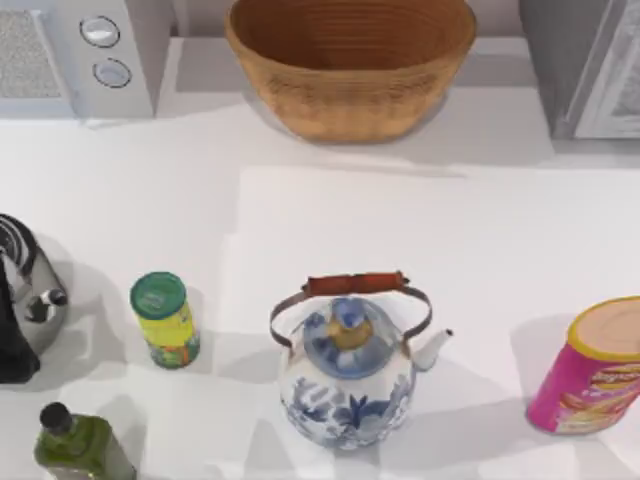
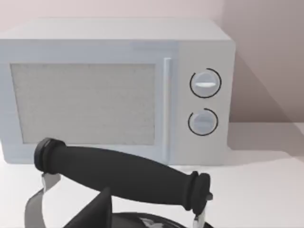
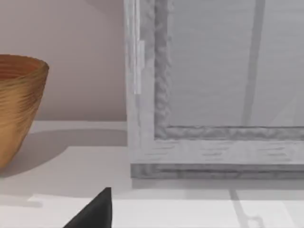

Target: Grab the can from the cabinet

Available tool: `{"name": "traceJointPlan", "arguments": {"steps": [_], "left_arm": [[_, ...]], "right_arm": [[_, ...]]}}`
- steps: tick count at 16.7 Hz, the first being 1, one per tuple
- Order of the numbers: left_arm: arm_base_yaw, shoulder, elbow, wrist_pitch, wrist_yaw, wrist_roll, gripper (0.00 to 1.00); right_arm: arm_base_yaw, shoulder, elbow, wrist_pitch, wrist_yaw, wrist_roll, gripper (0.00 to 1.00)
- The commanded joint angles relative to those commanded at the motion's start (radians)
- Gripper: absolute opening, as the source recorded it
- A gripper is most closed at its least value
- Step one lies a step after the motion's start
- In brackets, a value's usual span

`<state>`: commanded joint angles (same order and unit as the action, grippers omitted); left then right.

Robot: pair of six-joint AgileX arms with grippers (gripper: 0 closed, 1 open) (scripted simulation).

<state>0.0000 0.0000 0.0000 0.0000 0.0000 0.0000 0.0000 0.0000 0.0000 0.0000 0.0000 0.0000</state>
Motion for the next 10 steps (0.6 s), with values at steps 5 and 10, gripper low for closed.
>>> {"name": "traceJointPlan", "arguments": {"steps": [5, 10], "left_arm": [[0.0, 0.0, 0.0, 0.0, 0.0, 0.0, 1.0], [0.0, 0.0, 0.0, 0.0, 0.0, 0.0, 1.0]], "right_arm": [[0.007, 0.056, 0.063, -0.015, 0.01, 0.001, 1.0], [0.041, 0.299, 0.37, -0.091, 0.047, 0.006, 1.0]]}}
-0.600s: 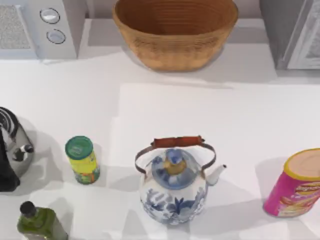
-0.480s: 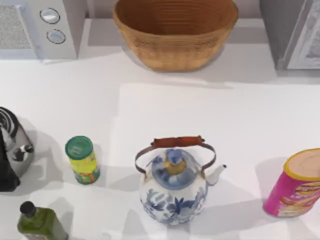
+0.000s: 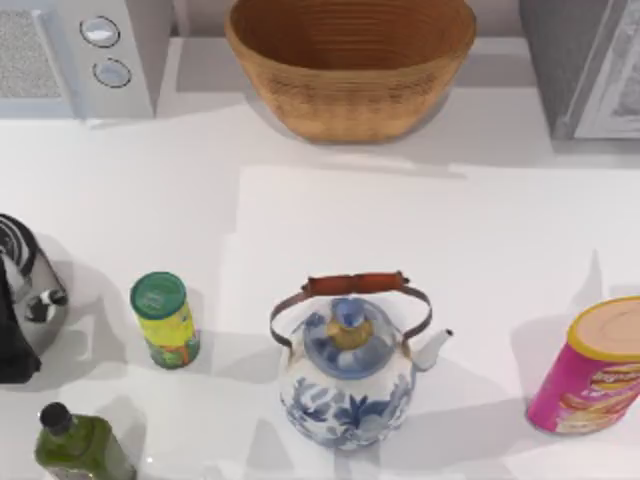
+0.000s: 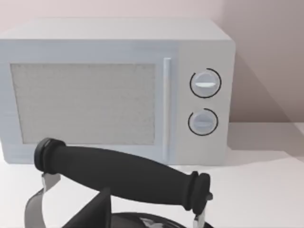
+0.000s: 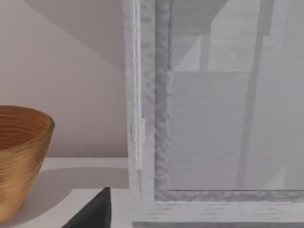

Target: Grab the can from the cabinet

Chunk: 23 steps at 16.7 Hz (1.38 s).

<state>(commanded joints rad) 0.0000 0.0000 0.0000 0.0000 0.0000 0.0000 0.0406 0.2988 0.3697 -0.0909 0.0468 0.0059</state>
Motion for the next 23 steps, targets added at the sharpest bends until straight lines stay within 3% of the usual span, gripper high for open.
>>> {"name": "traceJointPlan", "arguments": {"steps": [14, 18, 23], "left_arm": [[0.0, 0.0, 0.0, 0.0, 0.0, 0.0, 1.0], [0.0, 0.0, 0.0, 0.0, 0.0, 0.0, 1.0], [0.0, 0.0, 0.0, 0.0, 0.0, 0.0, 1.0]], "right_arm": [[0.127, 0.903, 1.205, -0.289, 0.13, 0.01, 1.0], [0.142, 1.016, 1.356, -0.323, 0.148, 0.01, 1.0], [0.144, 1.028, 1.372, -0.327, 0.15, 0.01, 1.0]]}}
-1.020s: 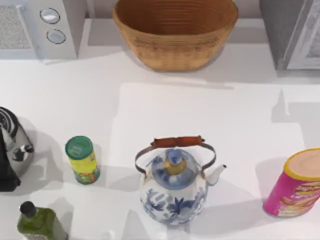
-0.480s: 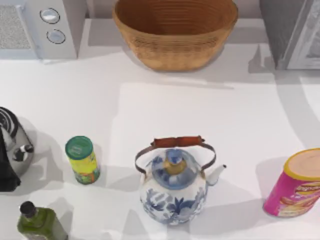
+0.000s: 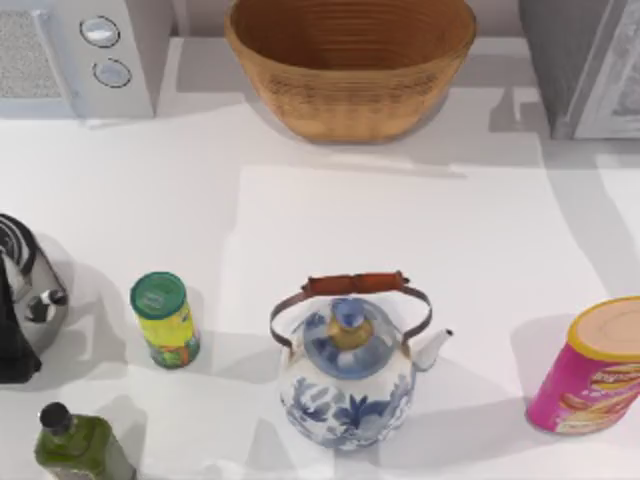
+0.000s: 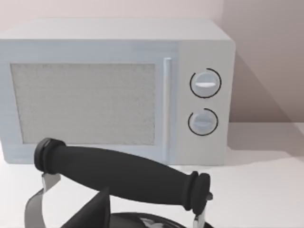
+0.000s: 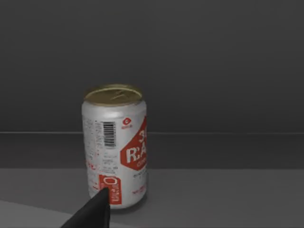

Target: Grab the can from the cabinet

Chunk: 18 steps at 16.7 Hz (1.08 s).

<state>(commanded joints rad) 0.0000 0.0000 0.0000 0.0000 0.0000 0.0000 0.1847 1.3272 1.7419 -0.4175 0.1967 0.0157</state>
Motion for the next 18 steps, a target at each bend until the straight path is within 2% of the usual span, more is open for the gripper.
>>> {"name": "traceJointPlan", "arguments": {"steps": [3, 10, 15, 18], "left_arm": [[0.0, 0.0, 0.0, 0.0, 0.0, 0.0, 1.0], [0.0, 0.0, 0.0, 0.0, 0.0, 0.0, 1.0], [0.0, 0.0, 0.0, 0.0, 0.0, 0.0, 1.0], [0.0, 0.0, 0.0, 0.0, 0.0, 0.0, 1.0]], "right_arm": [[0.009, 0.009, -0.003, 0.017, 0.014, 0.0, 1.0], [0.143, 0.143, -0.017, 0.167, 0.156, -0.001, 1.0], [0.141, 0.146, -0.014, 0.168, 0.155, -0.001, 1.0], [0.124, 0.22, 0.06, 0.166, 0.138, -0.001, 1.0]]}}
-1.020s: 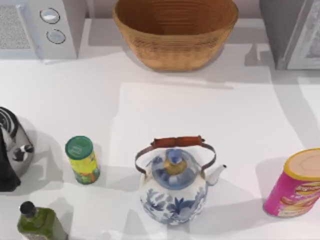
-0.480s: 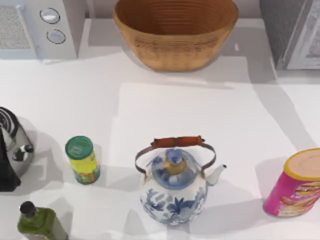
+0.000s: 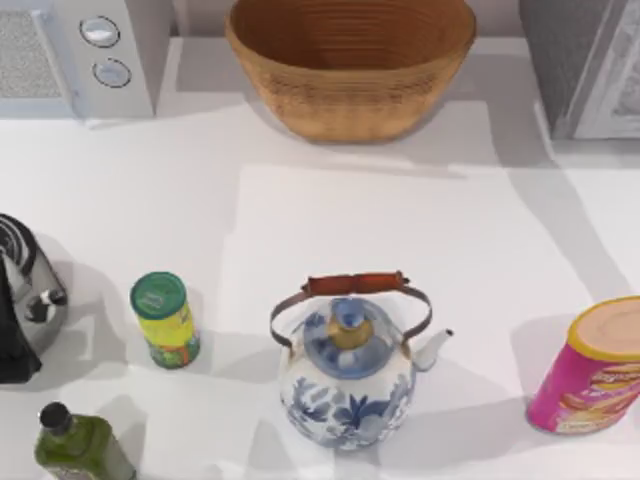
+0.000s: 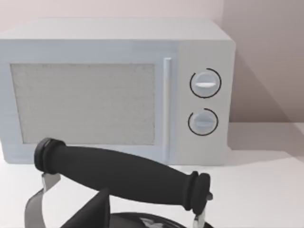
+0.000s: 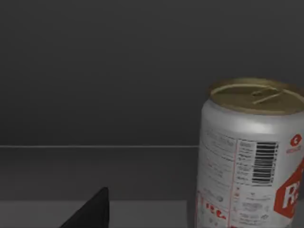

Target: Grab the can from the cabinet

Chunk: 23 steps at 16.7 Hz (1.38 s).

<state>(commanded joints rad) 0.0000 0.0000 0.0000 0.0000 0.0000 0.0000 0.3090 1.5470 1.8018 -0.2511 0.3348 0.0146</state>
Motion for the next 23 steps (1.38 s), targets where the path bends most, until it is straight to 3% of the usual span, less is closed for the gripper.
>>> {"name": "traceJointPlan", "arguments": {"steps": [8, 21, 23], "left_arm": [[0.0, 0.0, 0.0, 0.0, 0.0, 0.0, 1.0], [0.0, 0.0, 0.0, 0.0, 0.0, 0.0, 1.0], [0.0, 0.0, 0.0, 0.0, 0.0, 0.0, 1.0]], "right_arm": [[-0.038, 0.144, 0.146, 0.0, -0.036, 0.0, 1.0], [-0.038, 0.144, 0.146, 0.0, -0.036, 0.0, 0.02], [-0.038, 0.144, 0.146, 0.0, -0.036, 0.0, 0.0]]}}
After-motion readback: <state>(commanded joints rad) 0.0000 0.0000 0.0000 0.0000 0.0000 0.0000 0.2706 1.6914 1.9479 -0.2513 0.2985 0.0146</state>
